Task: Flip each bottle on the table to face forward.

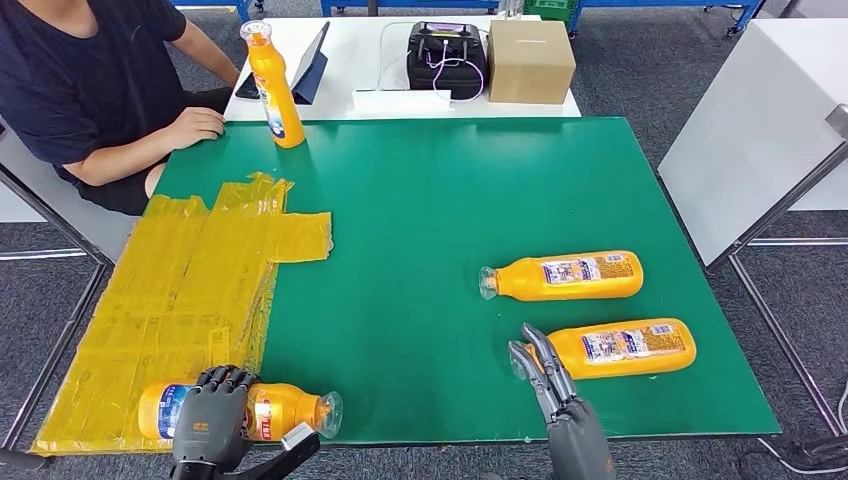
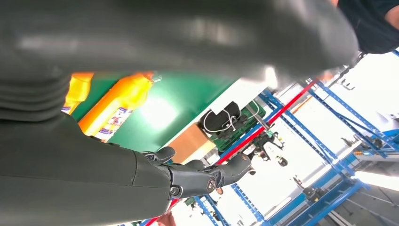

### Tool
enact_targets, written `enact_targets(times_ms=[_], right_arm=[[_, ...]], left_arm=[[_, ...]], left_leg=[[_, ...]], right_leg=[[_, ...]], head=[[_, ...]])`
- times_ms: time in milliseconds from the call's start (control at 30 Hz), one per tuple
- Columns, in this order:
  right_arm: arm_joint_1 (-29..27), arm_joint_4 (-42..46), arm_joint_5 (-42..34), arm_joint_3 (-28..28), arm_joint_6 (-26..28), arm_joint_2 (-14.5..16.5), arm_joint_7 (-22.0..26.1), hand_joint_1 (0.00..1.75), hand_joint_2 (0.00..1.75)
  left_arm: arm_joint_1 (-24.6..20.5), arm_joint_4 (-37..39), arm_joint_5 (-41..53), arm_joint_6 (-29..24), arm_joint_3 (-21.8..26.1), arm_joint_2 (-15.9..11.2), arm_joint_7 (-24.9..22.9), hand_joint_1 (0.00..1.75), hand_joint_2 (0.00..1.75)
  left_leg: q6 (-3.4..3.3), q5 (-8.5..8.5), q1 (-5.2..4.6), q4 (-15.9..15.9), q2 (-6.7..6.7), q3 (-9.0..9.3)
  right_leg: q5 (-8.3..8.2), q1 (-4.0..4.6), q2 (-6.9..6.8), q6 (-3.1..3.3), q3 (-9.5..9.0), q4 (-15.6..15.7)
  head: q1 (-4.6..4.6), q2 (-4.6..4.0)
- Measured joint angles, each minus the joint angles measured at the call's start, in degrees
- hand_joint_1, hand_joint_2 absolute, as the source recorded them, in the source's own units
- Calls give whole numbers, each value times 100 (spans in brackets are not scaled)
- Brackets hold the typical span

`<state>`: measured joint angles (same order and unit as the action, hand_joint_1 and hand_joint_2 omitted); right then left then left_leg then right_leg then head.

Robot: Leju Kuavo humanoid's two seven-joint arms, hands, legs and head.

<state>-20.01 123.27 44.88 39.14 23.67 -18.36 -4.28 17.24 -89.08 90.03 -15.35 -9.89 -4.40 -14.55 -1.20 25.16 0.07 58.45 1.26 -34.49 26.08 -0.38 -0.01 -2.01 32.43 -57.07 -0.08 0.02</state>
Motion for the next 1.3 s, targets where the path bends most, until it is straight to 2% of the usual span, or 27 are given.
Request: enact_targets(times_ms=[33, 67, 200, 400, 533, 700, 767, 833, 900, 967, 1033, 1100, 1133, 1200, 1267, 1300], right_arm=[[-22, 13, 14, -12, -1, -2, -18, 0, 175], [-43, 25, 31, -23, -1, -2, -38, 0, 175], [-117, 62, 108, -51, 2, 0, -111, 0, 175], [-199, 76, 258, -54, 98, 2, -278, 0, 175], [-215, 76, 335, -4, 197, 1, -405, 0, 175], [-225, 76, 392, 67, 302, -5, -536, 0, 175], [-224, 76, 397, 101, 337, -17, -578, 0, 175], [-217, 74, 403, 135, 375, -32, -624, 0, 175], [-204, 71, 433, 183, 441, -51, -714, 0, 175], [-196, 70, 513, 243, 523, -81, -856, 0, 175], [-201, 76, 674, 291, 579, -116, -1071, 0, 175], [-248, 113, 902, 314, 597, -156, -1355, 0, 175], [-286, 143, 998, 318, 598, -181, -1483, 0, 175], [-355, 206, 1097, 318, 597, -239, -1637, 0, 175], [-387, 255, 1120, 318, 597, -289, -1697, 0, 175], [-394, 271, 1125, 318, 597, -308, -1710, 0, 175]], left_arm=[[-5, -13, 0, 4, -26, -20, -92, 0, 175], [-13, -28, 0, 2, -64, -50, -214, 0, 175], [-71, -109, 3, -153, -363, -251, -845, 0, 0], [-298, -383, 9, -1166, -960, -789, -1786, 0, 0], [-460, -522, 9, -1301, -1296, -1047, -2051, 0, 0], [-478, -563, 9, -1594, -1447, -1167, -1959, 0, 0], [-452, -560, 9, -1758, -1440, -1168, -1773, 0, 0], [-405, -552, 8, -1991, -1366, -1115, -1378, 0, 0], [-305, -577, -52, -2259, -1113, -863, -525, 0, 0], [-189, -701, -475, -2406, -691, -362, 732, 0, 0], [-99, -880, -1627, -2284, -270, 231, 2082, 0, 0], [19, -1133, -3628, -1640, 45, 751, 3083, 0, 0], [88, -1288, -4758, -1226, 163, 951, 3361, 0, 0], [207, -1588, -6695, -627, 331, 1278, 3601, 0, 0], [291, -1803, -7640, -427, 457, 1520, 3683, 0, 0], [326, -1885, -7669, -379, 512, 1613, 3707, 0, 0]], left_leg=[[0, 0, 0, 0, 0, 2], [1, 1, 0, 0, -1, 3], [3, 1, 2, 0, -6, 4], [10, -6, 14, 1, -3, -17], [10, -5, 12, 2, -8, -26], [9, -1, 9, 2, -9, -37], [8, 0, 9, 2, -9, -39], [8, 0, 9, 2, -9, -40], [8, 0, 8, 2, -10, -40], [7, 0, 5, 2, -8, -41], [2, 3, 0, 3, -5, -42], [-3, 6, -8, 3, -8, -42], [-4, 6, -10, 4, -10, -43], [-4, 7, -10, 5, -11, -42], [-4, 7, -9, 5, -9, -42], [-4, 7, -8, 5, -8, -42]], right_leg=[[0, 0, 0, 0, -1, 0], [0, 0, 0, 0, -2, 0], [-2, 9, 1, 2, 1, 0], [-3, 17, 0, 4, 3, -2], [-4, 16, 3, 2, -29, -4], [-2, 14, 2, 1, -19, -4], [-2, 15, 2, 1, -17, -4], [-2, 15, 2, 1, -17, -3], [-2, 13, 3, 1, -16, -3], [-2, 11, 2, 1, -5, -3], [-1, 5, 1, -1, -2, -2], [-2, -2, 3, -3, -10, -1], [-3, -4, 4, -3, -13, -1], [-3, -4, 4, -4, -12, -1], [-2, -3, 4, -4, -12, -1], [-2, -3, 3, -4, -12, -1]], head=[[1, 0], [0, 0], [-1, 0], [2, 0], [1, 0], [2, 0], [2, 0], [1, 0], [-1, 0], [2, 0], [4, 0], [3, 0], [1, 0], [0, 0], [0, 0], [-1, 0]])
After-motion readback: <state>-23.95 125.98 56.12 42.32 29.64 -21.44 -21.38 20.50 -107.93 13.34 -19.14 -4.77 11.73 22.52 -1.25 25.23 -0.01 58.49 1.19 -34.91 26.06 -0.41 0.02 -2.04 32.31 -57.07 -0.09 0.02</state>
